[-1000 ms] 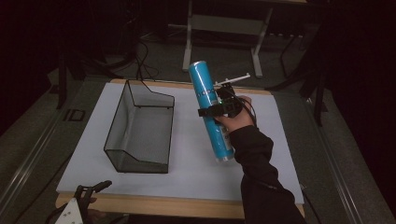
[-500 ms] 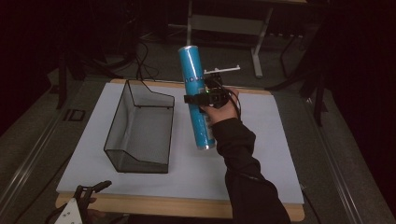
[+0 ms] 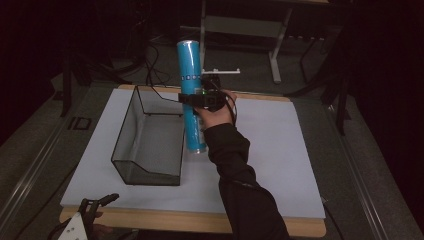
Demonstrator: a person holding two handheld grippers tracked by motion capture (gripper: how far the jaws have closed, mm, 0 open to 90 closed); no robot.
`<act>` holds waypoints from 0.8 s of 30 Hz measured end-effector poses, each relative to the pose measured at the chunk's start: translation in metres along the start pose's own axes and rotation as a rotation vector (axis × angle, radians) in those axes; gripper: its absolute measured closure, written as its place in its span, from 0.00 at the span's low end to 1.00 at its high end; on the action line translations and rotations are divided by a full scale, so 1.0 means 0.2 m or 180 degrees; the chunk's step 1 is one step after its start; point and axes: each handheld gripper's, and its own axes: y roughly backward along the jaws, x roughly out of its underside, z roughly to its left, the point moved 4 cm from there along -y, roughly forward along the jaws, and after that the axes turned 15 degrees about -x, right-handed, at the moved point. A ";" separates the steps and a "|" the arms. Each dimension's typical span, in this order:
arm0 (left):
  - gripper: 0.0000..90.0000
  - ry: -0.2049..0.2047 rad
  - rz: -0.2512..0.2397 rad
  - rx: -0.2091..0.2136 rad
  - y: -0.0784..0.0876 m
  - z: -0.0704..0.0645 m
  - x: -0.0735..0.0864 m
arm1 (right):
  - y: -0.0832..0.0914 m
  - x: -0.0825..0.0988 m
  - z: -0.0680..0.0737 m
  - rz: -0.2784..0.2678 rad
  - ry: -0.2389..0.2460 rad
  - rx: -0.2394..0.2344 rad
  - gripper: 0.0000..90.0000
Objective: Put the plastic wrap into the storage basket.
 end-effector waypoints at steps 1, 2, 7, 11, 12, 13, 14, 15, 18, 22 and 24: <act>0.00 -0.0005 0.0000 0.0002 0.00 0.00 0.00 | -0.01 0.00 0.01 -0.0005 -0.0006 -0.0013 0.35; 0.00 -0.0002 0.0000 0.0004 0.00 0.00 0.00 | -0.03 0.00 0.02 -0.0016 -0.0015 -0.0031 0.35; 0.00 -0.0006 -0.0005 0.0005 0.00 0.00 0.00 | -0.10 0.01 0.06 -0.0087 -0.0046 -0.0102 0.35; 0.00 -0.0026 -0.0014 0.0030 0.00 -0.01 -0.01 | -0.15 0.03 0.08 -0.0194 -0.0116 -0.0167 0.35; 0.00 -0.0032 -0.0011 0.0032 0.00 -0.01 0.00 | -0.19 0.05 0.09 -0.0227 -0.0108 -0.0159 0.35; 0.00 -0.0027 -0.0014 0.0035 0.00 -0.01 0.00 | -0.21 0.05 0.10 -0.0227 -0.0106 -0.0145 0.35; 0.00 -0.0020 -0.0023 0.0036 0.00 -0.01 -0.01 | -0.22 0.06 0.10 -0.0239 -0.0126 -0.0145 0.35; 0.00 -0.0021 -0.0026 0.0034 0.00 -0.01 -0.01 | -0.24 0.08 0.10 -0.0243 -0.0165 -0.0176 0.35; 0.00 -0.0010 -0.0034 0.0036 0.00 0.00 -0.01 | -0.29 0.11 0.09 -0.0273 -0.0223 -0.0126 0.35; 0.00 -0.0017 -0.0036 0.0041 0.00 -0.01 -0.01 | -0.33 0.19 0.04 -0.0374 -0.0403 -0.0085 0.35; 0.00 -0.0023 -0.0039 0.0035 0.00 -0.01 -0.01 | -0.36 0.23 0.02 -0.0363 -0.0487 -0.0043 0.35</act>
